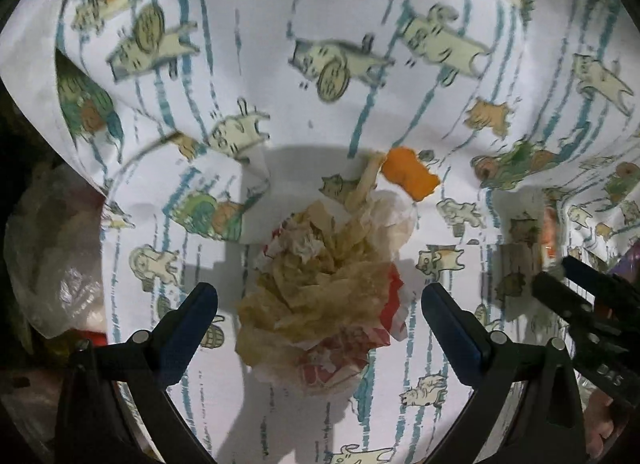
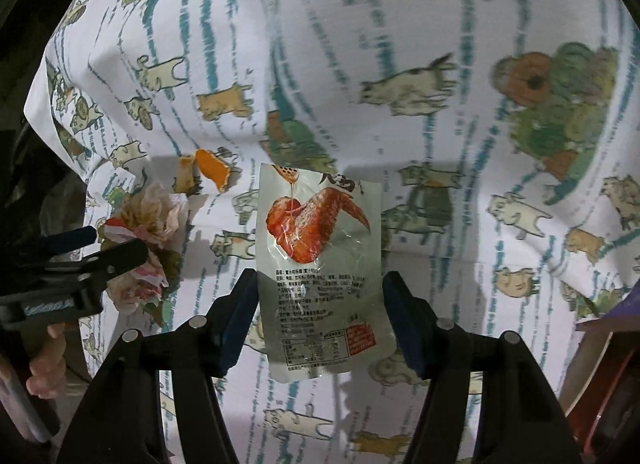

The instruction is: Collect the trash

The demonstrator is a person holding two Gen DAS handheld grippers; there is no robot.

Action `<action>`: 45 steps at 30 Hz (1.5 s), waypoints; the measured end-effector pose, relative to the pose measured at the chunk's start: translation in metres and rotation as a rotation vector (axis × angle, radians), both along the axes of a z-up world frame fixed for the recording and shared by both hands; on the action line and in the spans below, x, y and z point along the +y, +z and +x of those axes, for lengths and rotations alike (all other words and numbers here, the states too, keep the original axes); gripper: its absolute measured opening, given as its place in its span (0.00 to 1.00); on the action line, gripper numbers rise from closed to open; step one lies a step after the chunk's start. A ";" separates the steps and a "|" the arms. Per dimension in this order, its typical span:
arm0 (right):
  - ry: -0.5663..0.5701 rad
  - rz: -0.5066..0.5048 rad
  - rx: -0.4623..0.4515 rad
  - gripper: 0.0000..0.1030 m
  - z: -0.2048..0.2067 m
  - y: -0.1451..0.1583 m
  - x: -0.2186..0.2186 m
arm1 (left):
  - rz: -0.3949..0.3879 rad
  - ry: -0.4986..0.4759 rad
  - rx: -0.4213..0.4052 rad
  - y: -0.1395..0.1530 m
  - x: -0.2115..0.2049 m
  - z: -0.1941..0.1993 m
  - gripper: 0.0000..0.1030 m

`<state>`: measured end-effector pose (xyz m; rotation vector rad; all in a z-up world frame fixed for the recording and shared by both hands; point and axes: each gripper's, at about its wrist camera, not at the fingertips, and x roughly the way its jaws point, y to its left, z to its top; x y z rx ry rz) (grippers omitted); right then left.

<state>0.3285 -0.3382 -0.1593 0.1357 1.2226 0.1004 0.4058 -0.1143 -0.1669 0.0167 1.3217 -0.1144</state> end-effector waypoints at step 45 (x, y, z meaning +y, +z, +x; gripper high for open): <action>0.066 -0.032 -0.148 0.60 -0.032 0.051 0.045 | 0.071 -0.177 -0.540 0.130 0.029 -0.097 0.13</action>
